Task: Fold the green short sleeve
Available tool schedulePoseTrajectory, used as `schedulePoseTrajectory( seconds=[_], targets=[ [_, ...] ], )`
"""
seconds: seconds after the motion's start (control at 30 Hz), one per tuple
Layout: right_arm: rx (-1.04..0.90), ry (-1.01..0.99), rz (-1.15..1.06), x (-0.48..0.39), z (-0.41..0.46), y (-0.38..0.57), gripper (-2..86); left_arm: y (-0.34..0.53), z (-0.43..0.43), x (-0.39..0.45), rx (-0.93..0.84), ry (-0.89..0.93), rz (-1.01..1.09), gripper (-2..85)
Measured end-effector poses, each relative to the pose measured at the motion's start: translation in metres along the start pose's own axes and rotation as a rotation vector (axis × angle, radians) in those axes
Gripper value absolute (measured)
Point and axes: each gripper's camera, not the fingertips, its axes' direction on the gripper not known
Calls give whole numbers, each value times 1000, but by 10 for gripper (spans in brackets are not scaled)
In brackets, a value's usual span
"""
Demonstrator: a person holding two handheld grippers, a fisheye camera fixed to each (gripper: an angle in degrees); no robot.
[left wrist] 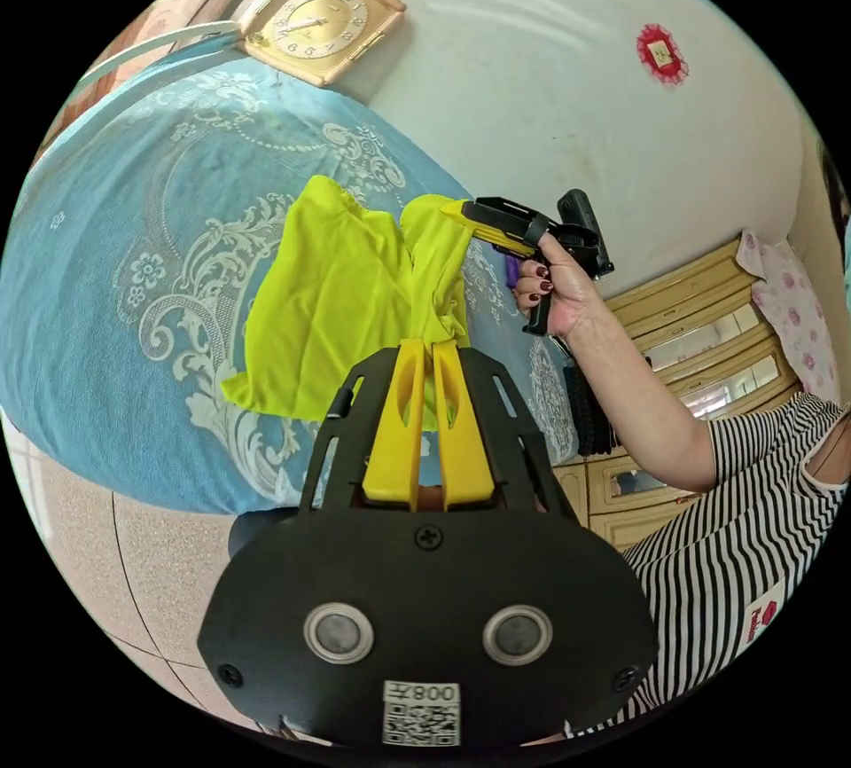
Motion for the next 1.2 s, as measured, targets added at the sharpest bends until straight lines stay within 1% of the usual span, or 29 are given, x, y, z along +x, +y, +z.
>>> schedulePoseTrajectory(
  seconds=[0.17, 0.43, 0.53, 0.67, 0.73, 0.9, 1.0, 1.1, 1.17, 1.2],
  targets=[
    [-79, 40, -21, -44, 64, -37, 7, 7, -29, -59, 29, 22, -109, 17],
    [-205, 185, -41, -96, 159, -85, 13, 8, -53, -128, 30, 52, -255, 18],
    [-257, 236, -45, -105, 188, -95, 18, 9, -61, -145, 21, 36, -274, 19],
    [-259, 235, -52, -117, 204, -101, 27, 10, -76, -159, 31, 49, -287, 21],
    [-233, 209, -67, -127, 207, -102, 36, 10, -83, -162, 24, 42, -283, 20],
    [-251, 183, -97, -142, 224, -105, 54, 12, -105, -162, 35, -9, -270, 15],
    [-199, 144, -121, -151, 217, -98, 58, 14, -120, -151, 61, -91, -239, 8],
    [-120, 86, -151, -159, 198, -84, 54, 12, -128, -130, 74, -189, -133, 4],
    [-108, 108, -174, -161, 193, -77, 41, 3, -121, -109, 39, -195, -10, 3],
    [-113, 154, -181, -158, 195, -74, 29, 1, -118, -105, 27, -196, 14, 2]
  ],
)
